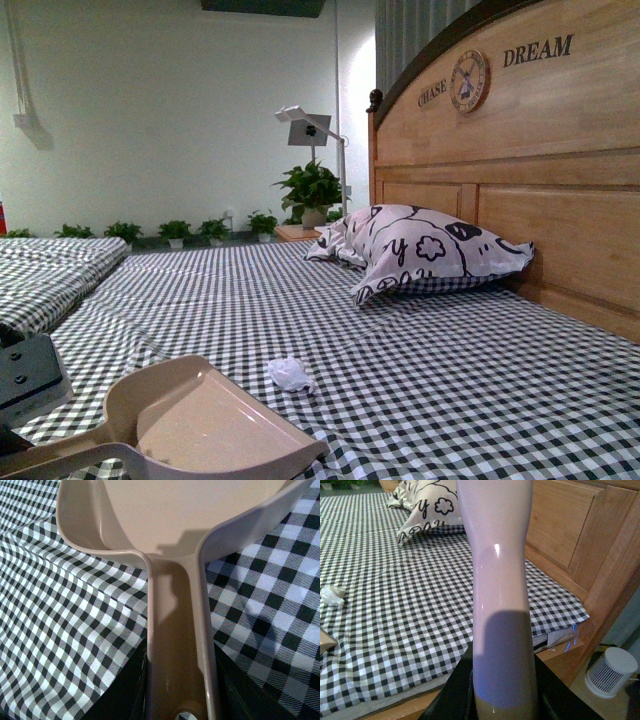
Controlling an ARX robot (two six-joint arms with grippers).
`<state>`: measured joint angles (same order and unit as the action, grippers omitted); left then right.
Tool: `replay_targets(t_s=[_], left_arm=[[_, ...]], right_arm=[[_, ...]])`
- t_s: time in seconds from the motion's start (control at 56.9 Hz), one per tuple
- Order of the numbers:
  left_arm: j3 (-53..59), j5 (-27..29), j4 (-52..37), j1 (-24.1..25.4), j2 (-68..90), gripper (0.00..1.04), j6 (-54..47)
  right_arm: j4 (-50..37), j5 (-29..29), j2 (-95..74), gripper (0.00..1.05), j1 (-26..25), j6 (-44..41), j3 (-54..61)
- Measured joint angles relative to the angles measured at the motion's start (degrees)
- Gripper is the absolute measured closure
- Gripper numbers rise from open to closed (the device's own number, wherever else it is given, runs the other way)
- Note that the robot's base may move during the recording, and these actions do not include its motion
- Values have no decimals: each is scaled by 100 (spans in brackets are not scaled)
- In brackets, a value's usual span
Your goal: Clean up trash
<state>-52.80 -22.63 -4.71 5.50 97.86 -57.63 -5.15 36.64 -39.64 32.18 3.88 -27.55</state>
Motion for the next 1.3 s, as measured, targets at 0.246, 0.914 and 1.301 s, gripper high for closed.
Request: replay_targets(t_s=[0.246,0.914,1.301], left_arm=[[-2,13,2,-9,0,76,0],[-7,11,2,-15,2,76,0],[-7,11,2,-15,2,76,0]], right_arm=[[1021,-1285,-866,85,-549,516,-708],[551,-2455,-8072,85,-957,-363,-6148],[1648,-1932,-9860,85,-728,-505,-8424]])
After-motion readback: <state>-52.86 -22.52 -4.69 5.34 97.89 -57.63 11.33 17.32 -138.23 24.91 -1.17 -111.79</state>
